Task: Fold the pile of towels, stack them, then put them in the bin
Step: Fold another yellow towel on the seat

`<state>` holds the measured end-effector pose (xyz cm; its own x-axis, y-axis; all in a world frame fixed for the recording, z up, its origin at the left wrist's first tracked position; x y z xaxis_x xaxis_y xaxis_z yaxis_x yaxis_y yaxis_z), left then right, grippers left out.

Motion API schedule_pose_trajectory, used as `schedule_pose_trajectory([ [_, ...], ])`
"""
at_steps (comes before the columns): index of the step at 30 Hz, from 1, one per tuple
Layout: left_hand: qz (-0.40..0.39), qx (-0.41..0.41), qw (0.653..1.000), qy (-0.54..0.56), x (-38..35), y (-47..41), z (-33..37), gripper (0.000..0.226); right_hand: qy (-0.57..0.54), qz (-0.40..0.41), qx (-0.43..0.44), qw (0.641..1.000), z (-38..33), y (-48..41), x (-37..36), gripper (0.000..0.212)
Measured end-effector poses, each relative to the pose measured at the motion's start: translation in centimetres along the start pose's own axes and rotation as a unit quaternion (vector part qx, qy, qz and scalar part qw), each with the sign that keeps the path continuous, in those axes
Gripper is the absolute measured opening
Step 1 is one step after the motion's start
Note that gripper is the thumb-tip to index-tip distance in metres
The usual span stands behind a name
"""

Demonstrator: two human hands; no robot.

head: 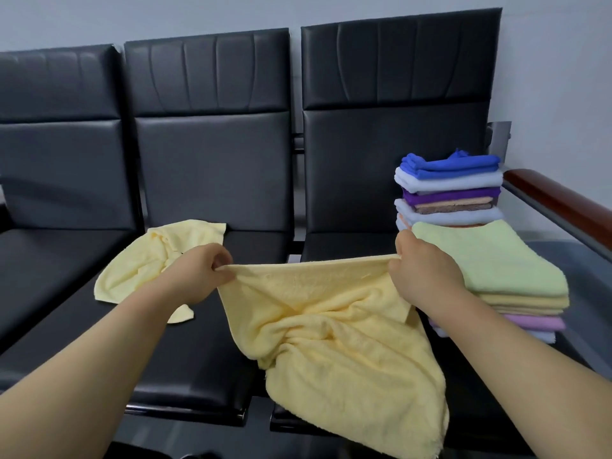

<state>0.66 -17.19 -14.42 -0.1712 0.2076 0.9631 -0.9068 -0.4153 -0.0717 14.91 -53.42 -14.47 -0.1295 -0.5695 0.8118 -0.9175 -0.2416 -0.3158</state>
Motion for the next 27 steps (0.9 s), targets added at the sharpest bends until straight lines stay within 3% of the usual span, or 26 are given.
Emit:
schedule_pose_trajectory([
  [5, 0.017, 0.096, 0.986, 0.133, 0.3, -0.1, -0.4, 0.016, -0.062, -0.018, -0.054, 0.996, 0.5, -1.8, 0.0, 0.016],
  [10, 0.076, 0.167, 0.939, 0.29, 4.0, -2.3, 1.2, 0.013, -0.23, -0.004, -0.13, 0.965, -0.8, -5.4, 1.7, 0.014],
  [14, 0.172, 0.14, 0.889, 0.4, 10.6, -4.9, 2.5, 0.013, -0.379, 0.087, -0.12, 0.914, -4.0, -8.6, 6.1, 0.011],
  [18, 0.253, 0.088, 0.866, 0.423, 16.0, -5.0, 3.5, 0.013, -0.433, 0.129, -0.058, 0.89, -6.4, -10.0, 10.4, 0.004],
  [22, 0.247, 0.066, 0.891, 0.374, 15.9, -2.8, 2.0, 0.012, -0.428, 0.09, -0.024, 0.899, -6.8, -8.0, 10.7, 0.016],
  [27, 0.134, 0.073, 0.949, 0.275, 9.3, 0.6, -1.0, 0.008, -0.36, -0.033, -0.04, 0.931, -3.6, -3.6, 5.1, 0.015],
])
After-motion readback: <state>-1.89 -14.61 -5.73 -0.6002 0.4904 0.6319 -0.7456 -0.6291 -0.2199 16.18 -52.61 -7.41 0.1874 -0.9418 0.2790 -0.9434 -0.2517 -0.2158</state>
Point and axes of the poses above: each hand's wrist, its own y-axis away from the middle knuckle, its own x-axis out of the back of the hand, z = x × y, the point moved 5 cm from there along -y, towards the middle knuckle, and after that the axes turned 12 degrees about -y, right-handed, at the moved point
